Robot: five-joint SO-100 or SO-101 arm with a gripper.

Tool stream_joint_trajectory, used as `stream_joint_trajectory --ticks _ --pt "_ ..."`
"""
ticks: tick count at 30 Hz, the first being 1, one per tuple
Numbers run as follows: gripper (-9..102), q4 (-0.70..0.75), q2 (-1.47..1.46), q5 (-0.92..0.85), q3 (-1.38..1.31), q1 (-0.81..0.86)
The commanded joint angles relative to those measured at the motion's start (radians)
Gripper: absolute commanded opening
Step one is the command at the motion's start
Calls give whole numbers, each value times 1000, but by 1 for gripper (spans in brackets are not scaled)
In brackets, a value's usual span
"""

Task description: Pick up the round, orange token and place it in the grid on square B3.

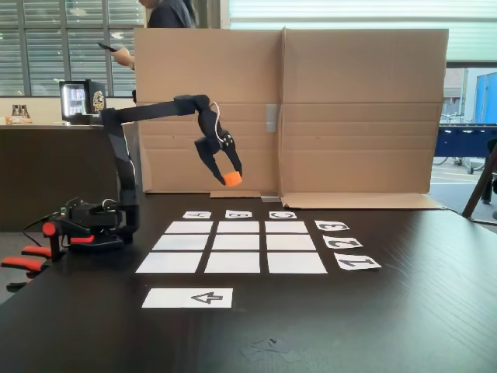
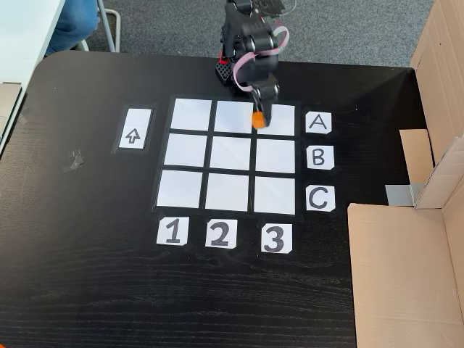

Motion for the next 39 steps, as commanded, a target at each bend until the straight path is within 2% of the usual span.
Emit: stream_joint_trajectory --ticks 1,17,29,30,33,36,39 --pt "-1 -14 -106 37 -91 -23" --pt "-1 -44 -545 94 -344 -118" --pt "-1 -97 -612 124 -336 -149" --pt "2 -95 -614 124 -331 -146" --pt "30 -89 -604 153 -290 -137" --pt "47 -83 -601 155 -262 -135" --pt "53 -94 -574 155 -218 -138"
